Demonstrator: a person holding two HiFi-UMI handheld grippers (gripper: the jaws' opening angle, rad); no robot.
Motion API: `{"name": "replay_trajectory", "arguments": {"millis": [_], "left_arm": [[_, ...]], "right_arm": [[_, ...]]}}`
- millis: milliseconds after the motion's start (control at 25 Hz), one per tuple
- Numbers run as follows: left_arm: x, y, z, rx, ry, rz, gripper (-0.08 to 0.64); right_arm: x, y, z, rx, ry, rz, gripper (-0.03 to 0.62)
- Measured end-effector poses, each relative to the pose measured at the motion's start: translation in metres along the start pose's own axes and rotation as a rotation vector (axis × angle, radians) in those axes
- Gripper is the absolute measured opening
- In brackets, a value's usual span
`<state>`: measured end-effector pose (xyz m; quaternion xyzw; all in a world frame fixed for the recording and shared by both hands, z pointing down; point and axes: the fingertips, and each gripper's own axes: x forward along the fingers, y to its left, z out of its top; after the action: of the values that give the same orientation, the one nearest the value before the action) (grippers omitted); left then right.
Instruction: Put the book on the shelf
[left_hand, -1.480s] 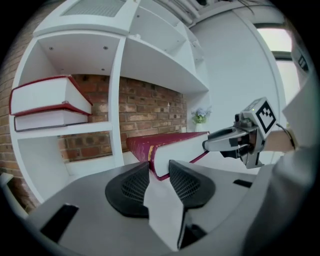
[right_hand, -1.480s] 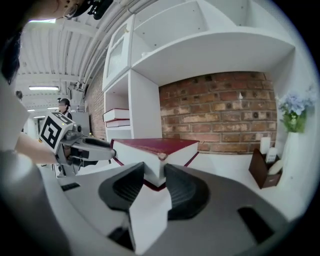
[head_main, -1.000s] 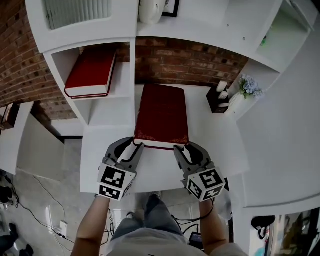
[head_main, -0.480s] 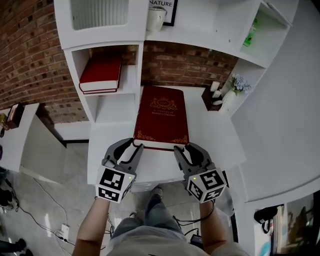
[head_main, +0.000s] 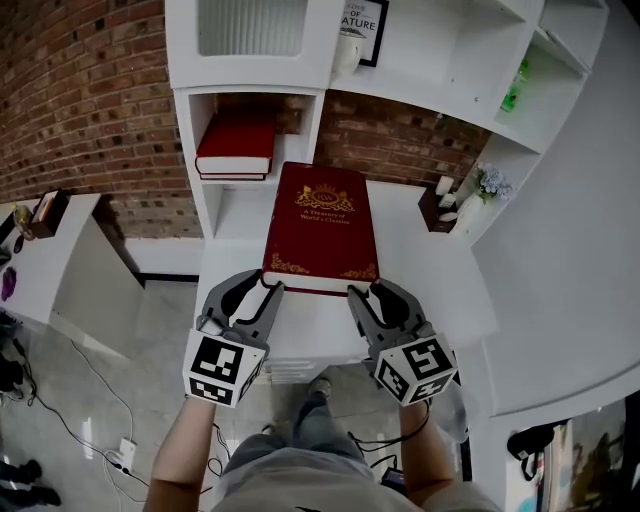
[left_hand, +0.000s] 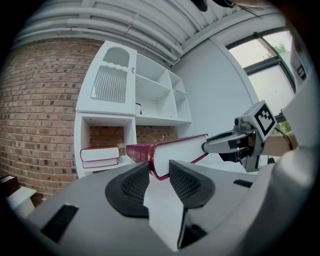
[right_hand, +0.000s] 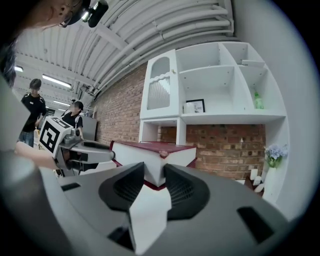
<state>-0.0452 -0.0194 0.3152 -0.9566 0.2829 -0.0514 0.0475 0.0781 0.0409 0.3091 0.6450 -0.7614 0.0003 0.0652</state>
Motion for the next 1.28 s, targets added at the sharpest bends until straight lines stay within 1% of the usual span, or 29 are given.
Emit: {"name": "replay_trajectory", "arguments": {"millis": [360,520,880,1120,1280], "left_arm": [[-0.033,0.033,0.020,0.009,-0.044,0.069,0.133],[-0.043,0.045,0.030,0.027,-0.062,0.100,0.133],[-0.062,0.075,0.041,0.034,-0.073,0.161,0.133],[-0.062,0.092,0.042,0.032,-0.070,0.198,0.133],[-0.056,0.110,0.043,0.032,-0.067,0.218,0.133]], "right_arm": [[0.018,0.033,0.031,-0.026,-0.048,0.055,0.137],[0.027,0.043,0.044,-0.039,-0.065,0.077,0.137],[0.051,0.065,0.064,-0.049,-0.091,0.133,0.137],[0.070,0.069,0.068,-0.050,-0.098,0.168,0.137],[0.090,0.070,0.074,-0.052,-0.106,0.184,0.137]]}}
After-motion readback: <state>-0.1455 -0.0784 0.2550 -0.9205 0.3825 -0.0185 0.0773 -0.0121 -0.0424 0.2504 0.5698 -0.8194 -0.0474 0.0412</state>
